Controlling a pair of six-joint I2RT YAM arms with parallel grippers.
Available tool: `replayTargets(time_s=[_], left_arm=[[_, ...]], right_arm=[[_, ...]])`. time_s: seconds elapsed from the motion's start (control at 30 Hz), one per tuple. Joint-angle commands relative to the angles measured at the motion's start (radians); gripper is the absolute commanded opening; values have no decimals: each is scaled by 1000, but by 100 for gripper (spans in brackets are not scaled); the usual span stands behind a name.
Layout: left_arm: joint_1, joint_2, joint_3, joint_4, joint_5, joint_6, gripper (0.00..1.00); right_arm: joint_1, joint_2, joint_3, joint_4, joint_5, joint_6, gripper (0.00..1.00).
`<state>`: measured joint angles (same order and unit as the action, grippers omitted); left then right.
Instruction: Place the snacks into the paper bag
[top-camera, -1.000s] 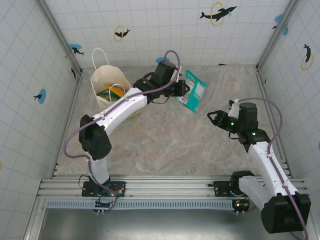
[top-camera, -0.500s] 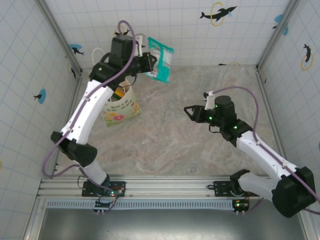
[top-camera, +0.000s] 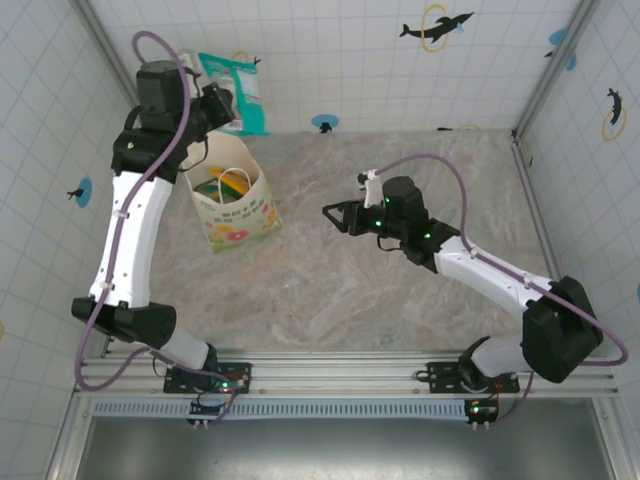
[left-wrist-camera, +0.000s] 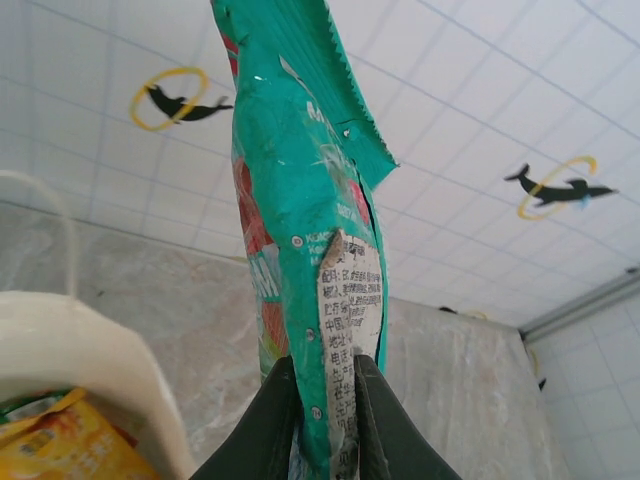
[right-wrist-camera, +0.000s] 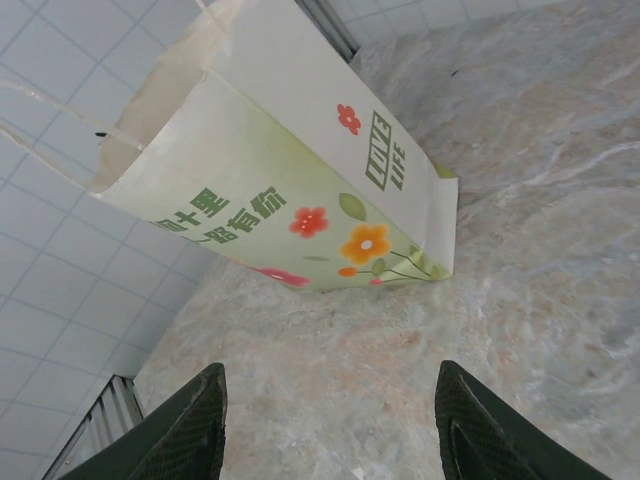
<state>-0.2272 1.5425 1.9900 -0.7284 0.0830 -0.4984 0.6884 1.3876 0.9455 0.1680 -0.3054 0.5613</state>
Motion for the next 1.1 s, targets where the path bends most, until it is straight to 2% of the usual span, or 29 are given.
replayTargets(time_s=[0.0,0.17,0.47,0.57,0.8,1.0,1.07], left_arm=[[60,-60,-19,52,7,-55,0],[154,-82,-54,-28,24,-96,0],[188,-104,-143,-196,42,-136,0],[187,-128,-223,-189,62,-141,0],[188,-153,-342,-154,30,-132,0],[188,-131,-409,-84,85,-150,0],[189,-116,-396,-89,88,-148,27]], right_arm=[[8,28,47,78,-21,13,57],[16,48,56,76,-31,19,57],[17,39,45,25,-27,10,57],[16,33,37,25,-26,12,57],[17,20,16,35,-21,27,56],[17,18,9,39,-21,37,56],[17,15,7,34,-18,37,56]])
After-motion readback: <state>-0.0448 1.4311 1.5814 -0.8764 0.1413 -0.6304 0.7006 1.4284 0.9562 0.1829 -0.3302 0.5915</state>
